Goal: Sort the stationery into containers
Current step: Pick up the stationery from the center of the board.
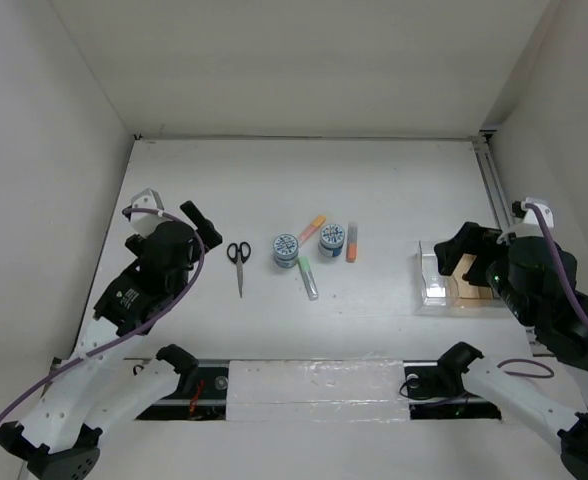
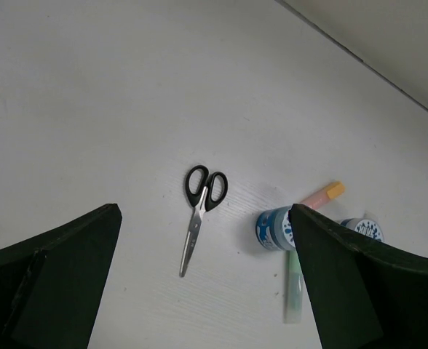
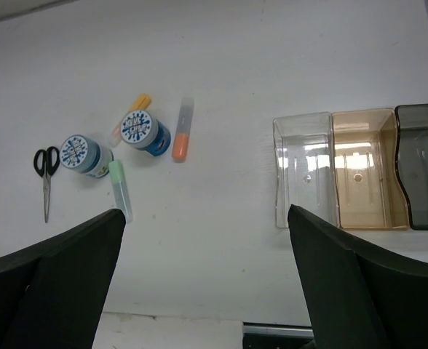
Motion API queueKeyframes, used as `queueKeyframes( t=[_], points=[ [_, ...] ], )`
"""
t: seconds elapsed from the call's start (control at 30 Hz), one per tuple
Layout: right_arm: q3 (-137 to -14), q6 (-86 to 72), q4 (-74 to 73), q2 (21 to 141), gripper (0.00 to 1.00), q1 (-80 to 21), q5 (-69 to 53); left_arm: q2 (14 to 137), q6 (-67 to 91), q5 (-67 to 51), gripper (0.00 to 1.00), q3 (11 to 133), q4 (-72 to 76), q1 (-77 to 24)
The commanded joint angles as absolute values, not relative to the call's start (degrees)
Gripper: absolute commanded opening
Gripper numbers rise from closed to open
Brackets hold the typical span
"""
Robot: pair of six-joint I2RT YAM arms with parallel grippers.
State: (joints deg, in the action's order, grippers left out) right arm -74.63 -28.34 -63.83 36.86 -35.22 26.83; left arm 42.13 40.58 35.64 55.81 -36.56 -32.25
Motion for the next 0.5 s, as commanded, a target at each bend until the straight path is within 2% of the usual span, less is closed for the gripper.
queueKeyframes(
  t=[0.0,0.1,0.27,0.4,0.47],
  points=[
    [-74.0,-27.52,-58.72,37.35,1.0,-35.07,26.65,41.66,41.13,37.09,1.0,55.02,-35.51,-32.08],
    [-71.2,-26.63,-55.82,36.74,1.0,-35.07,22.78,42.19,41.13,36.47,1.0,55.02,-34.89,-32.08],
    [-61.64,-28.99,-43.09,36.04,1.0,-35.07,13.28,42.8,40.08,35.95,1.0,55.02,-34.37,-32.08],
    [-54.95,-31.99,-30.96,43.56,1.0,-35.59,7.21,43.33,39.46,35.16,1.0,55.02,-33.84,-31.38],
    [-54.4,-32.52,-26.22,47.88,1.0,-36.73,9.12,43.33,39.46,34.55,1.0,55.02,-33.84,-31.38]
  ],
)
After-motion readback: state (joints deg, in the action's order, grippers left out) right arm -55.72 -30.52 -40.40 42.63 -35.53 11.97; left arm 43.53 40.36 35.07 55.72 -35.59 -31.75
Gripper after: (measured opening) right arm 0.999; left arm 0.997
